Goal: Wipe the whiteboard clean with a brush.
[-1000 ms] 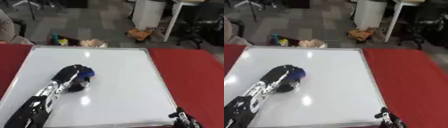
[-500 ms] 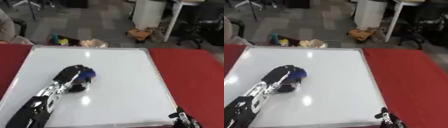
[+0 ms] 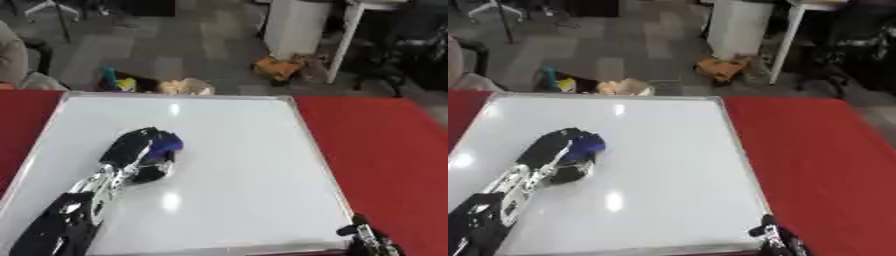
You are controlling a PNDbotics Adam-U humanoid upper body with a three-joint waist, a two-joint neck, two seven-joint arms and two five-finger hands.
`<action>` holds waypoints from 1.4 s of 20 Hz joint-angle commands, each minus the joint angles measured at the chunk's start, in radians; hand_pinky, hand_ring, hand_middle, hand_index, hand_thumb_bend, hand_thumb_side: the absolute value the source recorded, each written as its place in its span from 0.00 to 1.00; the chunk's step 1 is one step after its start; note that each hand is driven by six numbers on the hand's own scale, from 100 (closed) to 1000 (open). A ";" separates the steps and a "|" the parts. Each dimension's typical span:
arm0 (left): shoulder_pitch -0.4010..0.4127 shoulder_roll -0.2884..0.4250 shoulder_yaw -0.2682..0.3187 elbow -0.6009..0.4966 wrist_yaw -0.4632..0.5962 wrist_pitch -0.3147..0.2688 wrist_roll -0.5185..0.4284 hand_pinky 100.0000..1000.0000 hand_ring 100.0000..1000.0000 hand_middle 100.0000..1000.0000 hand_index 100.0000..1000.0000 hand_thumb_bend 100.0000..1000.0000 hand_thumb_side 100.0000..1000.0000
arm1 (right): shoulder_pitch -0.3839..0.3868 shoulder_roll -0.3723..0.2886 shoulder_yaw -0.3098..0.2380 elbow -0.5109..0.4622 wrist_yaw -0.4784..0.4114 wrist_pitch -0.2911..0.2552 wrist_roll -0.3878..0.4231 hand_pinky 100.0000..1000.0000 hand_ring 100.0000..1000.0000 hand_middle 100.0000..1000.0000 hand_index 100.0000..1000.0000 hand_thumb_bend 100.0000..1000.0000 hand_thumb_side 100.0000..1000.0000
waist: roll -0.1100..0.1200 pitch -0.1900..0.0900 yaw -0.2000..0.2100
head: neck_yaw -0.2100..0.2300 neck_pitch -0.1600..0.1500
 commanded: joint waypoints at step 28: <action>0.057 0.083 0.038 0.070 0.017 0.056 -0.005 0.74 0.79 0.71 0.88 0.00 0.61 | -0.005 -0.008 -0.006 -0.019 0.003 0.000 -0.004 0.27 0.16 0.00 0.49 0.00 0.80 | 0.000 -0.003 0.007 | -0.002 -0.012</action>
